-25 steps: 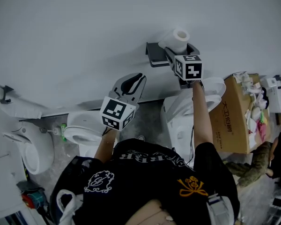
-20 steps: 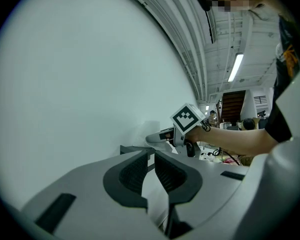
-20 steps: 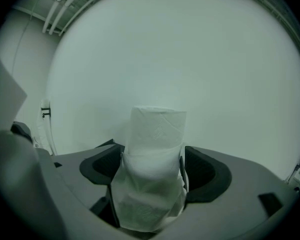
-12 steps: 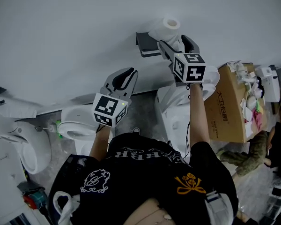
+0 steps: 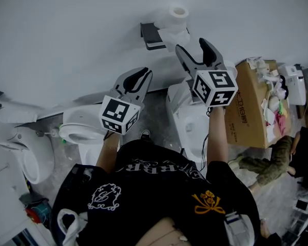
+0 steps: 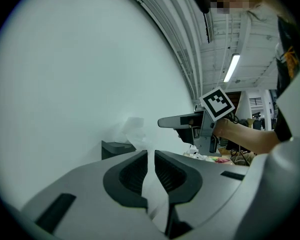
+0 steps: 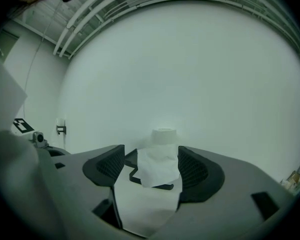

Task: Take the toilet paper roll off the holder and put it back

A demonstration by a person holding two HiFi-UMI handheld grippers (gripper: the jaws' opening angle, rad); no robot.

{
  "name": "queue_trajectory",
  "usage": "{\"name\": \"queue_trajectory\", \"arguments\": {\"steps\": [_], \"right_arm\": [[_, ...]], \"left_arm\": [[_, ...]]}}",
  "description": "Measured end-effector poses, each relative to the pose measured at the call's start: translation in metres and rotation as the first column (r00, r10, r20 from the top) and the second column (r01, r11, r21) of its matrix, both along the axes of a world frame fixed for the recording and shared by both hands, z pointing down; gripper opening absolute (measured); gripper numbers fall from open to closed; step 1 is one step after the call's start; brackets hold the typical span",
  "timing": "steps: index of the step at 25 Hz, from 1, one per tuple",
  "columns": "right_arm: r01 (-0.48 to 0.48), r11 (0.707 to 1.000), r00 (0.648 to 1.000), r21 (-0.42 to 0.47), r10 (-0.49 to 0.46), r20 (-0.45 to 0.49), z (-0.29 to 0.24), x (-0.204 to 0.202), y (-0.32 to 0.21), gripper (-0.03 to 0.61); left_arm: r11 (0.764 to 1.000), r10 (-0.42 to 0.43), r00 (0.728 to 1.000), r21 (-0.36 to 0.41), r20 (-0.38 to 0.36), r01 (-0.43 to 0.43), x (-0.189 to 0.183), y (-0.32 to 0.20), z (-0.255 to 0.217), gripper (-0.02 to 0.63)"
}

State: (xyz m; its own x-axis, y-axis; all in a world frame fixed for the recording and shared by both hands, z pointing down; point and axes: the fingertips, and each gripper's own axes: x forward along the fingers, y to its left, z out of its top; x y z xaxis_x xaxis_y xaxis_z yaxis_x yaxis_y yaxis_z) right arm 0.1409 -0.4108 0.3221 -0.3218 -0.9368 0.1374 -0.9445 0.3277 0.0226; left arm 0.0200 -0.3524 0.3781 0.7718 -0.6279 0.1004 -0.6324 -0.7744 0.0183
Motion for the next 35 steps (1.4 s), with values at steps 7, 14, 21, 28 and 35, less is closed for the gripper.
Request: {"name": "queue_trajectory", "arguments": {"steps": [7,14,21,28,35], "right_arm": [[-0.006,1.0,0.998,-0.012,0.007,0.069,0.017,0.013,0.049,0.27],[-0.008,1.0,0.992,-0.021,0.011,0.127,0.039,0.023,0.1,0.177],[0.037,0.999,0.99,-0.031,-0.032,0.14,0.052,0.015,0.158,0.112],[0.042,0.997,0.979,-0.066,-0.028,0.202,0.069,0.009,0.213,0.026],[0.02,0.996,0.981,-0.082,-0.003,0.196,0.08,0.013,0.265,-0.003]], "left_arm": [[1.0,0.023,0.999,-0.021,0.023,-0.023,0.022,0.031,0.008,0.04],[0.999,0.02,0.999,-0.035,0.034,-0.019,0.038,0.07,0.014,0.04],[1.0,-0.003,0.999,-0.027,0.032,0.003,0.045,0.114,0.011,0.04],[1.0,-0.001,0.999,-0.026,0.04,0.002,0.05,0.163,0.011,0.04],[0.999,0.007,0.999,-0.032,0.038,-0.005,0.058,0.216,0.015,0.04]]}}
